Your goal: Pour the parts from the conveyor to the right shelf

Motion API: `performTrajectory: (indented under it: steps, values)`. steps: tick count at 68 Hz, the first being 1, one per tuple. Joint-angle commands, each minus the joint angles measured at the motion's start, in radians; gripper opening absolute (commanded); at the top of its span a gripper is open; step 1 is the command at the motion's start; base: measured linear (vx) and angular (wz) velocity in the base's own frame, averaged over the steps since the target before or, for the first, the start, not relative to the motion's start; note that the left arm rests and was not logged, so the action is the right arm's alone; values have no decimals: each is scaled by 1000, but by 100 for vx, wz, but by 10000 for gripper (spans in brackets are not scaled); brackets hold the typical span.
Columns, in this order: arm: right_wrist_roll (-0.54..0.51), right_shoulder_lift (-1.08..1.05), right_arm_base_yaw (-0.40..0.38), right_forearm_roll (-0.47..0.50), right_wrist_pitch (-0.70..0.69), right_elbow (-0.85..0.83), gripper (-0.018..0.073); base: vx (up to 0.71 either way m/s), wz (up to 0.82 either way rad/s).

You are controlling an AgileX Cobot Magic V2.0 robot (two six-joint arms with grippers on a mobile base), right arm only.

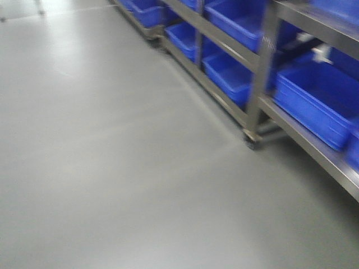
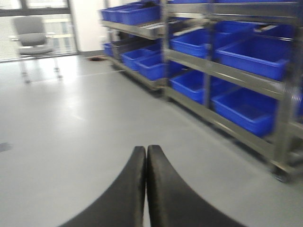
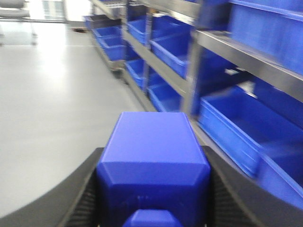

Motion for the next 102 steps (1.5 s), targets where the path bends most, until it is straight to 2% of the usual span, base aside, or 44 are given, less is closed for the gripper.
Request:
performTrajectory:
  steps: [1,45,102]
  values:
    - [-11,15,-2,-2,-83,-28,-6,72,65]
    - [-11,15,-2,-2,-85,-28,-6,73,47]
    - [-11,15,-2,-2,-84,-28,-6,67,11]
